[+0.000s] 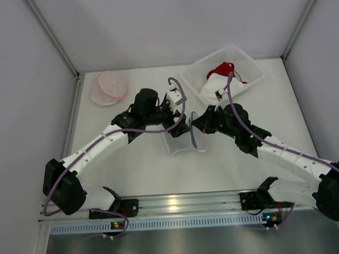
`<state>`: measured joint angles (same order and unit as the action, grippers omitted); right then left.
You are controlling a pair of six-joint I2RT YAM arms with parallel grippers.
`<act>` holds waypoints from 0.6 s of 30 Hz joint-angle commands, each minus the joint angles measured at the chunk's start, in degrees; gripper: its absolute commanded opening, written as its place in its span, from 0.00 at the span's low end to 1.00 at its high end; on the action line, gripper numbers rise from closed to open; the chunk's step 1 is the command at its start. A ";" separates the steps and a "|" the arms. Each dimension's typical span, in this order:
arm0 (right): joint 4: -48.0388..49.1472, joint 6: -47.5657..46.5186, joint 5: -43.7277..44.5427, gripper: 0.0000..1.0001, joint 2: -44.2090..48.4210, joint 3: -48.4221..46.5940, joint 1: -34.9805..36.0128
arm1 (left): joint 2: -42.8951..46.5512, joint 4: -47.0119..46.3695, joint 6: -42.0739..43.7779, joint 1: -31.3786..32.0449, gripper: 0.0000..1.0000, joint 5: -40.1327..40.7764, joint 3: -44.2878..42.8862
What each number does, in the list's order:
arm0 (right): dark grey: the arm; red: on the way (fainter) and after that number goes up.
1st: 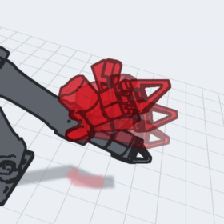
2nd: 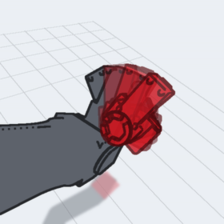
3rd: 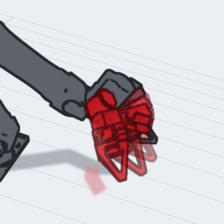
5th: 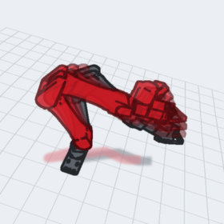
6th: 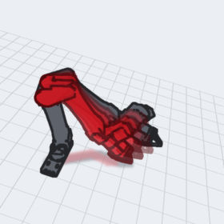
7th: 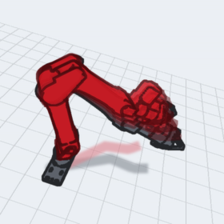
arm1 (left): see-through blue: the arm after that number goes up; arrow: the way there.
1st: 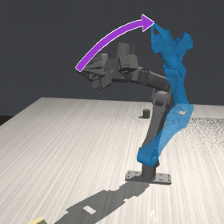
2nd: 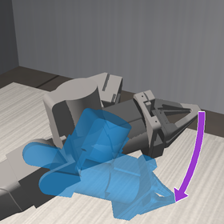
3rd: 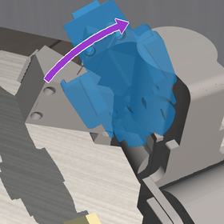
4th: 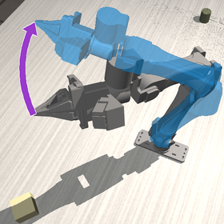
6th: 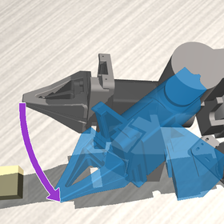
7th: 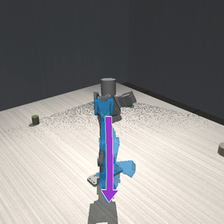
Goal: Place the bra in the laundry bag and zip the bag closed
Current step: Zip the laundry bag at the center of the board.
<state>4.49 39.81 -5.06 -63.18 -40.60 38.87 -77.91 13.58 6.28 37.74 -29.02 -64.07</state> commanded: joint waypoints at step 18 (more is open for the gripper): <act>-5.97 8.26 7.78 0.00 2.80 -2.29 -0.02 | -1.54 6.89 -19.38 14.81 0.75 38.49 -7.28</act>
<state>-0.51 46.17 1.04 -61.84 -40.60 38.85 -77.60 19.59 -9.37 49.56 -0.05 -67.29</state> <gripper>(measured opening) 0.009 0.759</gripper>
